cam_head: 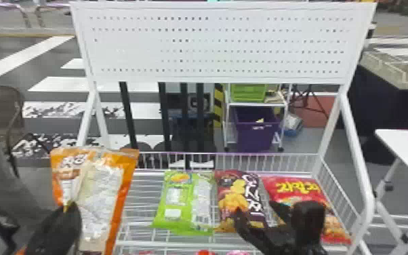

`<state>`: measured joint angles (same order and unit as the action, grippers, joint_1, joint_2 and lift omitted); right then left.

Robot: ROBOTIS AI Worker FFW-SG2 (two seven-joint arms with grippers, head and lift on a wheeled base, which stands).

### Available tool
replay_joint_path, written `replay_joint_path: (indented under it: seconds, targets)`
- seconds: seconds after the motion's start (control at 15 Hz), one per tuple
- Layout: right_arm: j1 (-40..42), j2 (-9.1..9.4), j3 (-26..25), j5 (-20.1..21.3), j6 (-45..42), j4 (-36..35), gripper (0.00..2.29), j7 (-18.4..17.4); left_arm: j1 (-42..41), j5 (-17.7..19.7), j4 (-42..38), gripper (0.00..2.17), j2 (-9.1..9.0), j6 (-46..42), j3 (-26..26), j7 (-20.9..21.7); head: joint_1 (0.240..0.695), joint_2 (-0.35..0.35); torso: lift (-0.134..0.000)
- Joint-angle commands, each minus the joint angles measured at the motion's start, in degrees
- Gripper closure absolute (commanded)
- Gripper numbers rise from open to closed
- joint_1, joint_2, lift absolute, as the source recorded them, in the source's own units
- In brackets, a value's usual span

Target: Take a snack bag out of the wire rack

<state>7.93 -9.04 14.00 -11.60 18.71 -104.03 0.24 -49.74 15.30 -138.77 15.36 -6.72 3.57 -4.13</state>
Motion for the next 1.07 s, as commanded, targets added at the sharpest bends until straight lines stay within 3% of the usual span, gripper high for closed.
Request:
replay_joint_path:
  seconds: [0.0,0.2,0.27,0.33,0.47,0.53,0.8,1.0]
  targets:
    - [-8.3,0.87,2.1,-0.1,5.3,6.8,0.15,-0.2,0.0,0.0,0.1,1.76,-0.24,0.0,-0.1,0.1,0.499,0.000,0.000]
    - [-12.8,1.84,3.3,-0.2,7.3,11.7,0.21,-0.5,-0.1,-0.4,0.2,1.75,-0.42,0.2,-0.1,0.0,0.499,0.000,0.000]
    - [-13.3,1.92,3.4,-0.4,7.8,12.4,0.41,-0.5,-0.2,-0.4,0.1,1.75,-0.42,0.2,0.0,0.0,0.499,0.000,0.000]
    - [-14.0,2.10,3.4,-0.6,9.2,13.1,0.74,-0.4,-0.4,-0.4,0.1,1.75,-0.42,0.0,0.2,0.0,0.499,0.000,0.000]
    - [-14.8,2.19,3.4,-2.0,11.7,13.2,2.01,-0.4,-0.3,-0.4,0.1,1.75,-0.42,0.2,0.2,0.0,0.499,0.000,0.000]
    - [-14.9,2.19,3.2,-2.7,12.9,13.1,2.25,-0.4,-0.2,-0.5,0.1,1.76,-0.42,0.4,0.2,0.0,0.499,0.000,0.000]
    - [-13.7,2.01,3.1,-3.1,14.1,10.3,2.25,-1.0,0.3,-0.5,0.2,1.75,-0.33,0.5,0.2,0.0,0.499,0.000,0.000]
    - [-12.1,1.75,3.1,-3.1,13.9,7.5,2.25,-3.5,0.3,-0.5,0.1,1.75,-0.15,0.5,0.2,-0.1,0.499,0.000,0.000]
